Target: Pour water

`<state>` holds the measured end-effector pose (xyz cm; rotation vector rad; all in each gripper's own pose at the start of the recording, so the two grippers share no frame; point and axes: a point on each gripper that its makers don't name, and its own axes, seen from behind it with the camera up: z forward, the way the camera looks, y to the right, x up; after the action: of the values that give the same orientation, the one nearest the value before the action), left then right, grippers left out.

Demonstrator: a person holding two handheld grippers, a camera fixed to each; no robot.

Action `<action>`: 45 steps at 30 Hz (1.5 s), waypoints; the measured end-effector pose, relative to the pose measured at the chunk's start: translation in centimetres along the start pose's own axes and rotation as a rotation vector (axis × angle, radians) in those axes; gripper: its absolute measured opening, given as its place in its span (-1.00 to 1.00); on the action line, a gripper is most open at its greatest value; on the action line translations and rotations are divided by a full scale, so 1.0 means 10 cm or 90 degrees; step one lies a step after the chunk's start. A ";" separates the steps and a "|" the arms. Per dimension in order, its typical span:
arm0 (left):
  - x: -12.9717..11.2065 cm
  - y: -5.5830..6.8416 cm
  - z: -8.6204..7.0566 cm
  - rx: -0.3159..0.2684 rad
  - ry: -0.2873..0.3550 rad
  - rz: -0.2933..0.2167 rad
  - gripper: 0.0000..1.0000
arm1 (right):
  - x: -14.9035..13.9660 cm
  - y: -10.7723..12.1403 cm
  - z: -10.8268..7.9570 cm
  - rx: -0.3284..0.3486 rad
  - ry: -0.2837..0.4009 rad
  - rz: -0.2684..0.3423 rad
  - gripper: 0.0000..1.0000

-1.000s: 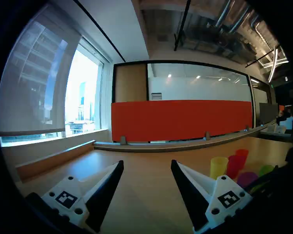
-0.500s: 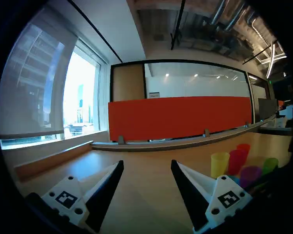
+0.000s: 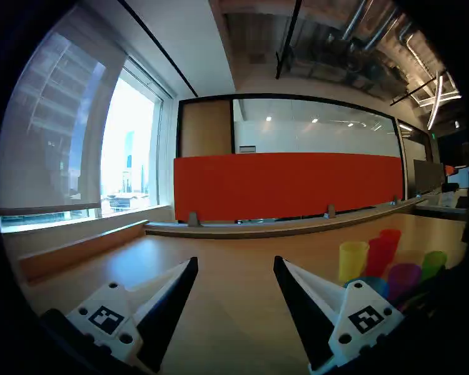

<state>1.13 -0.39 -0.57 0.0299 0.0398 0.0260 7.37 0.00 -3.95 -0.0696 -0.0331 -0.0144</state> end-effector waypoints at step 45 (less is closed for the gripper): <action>-0.11 -0.01 0.05 -0.007 -0.026 -0.017 0.79 | 0.03 -0.05 -0.01 0.014 0.017 -0.009 1.00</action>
<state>0.03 -0.57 -0.04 0.0189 -0.0003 -0.0003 7.69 -0.49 -4.00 -0.0473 -0.0075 -0.0295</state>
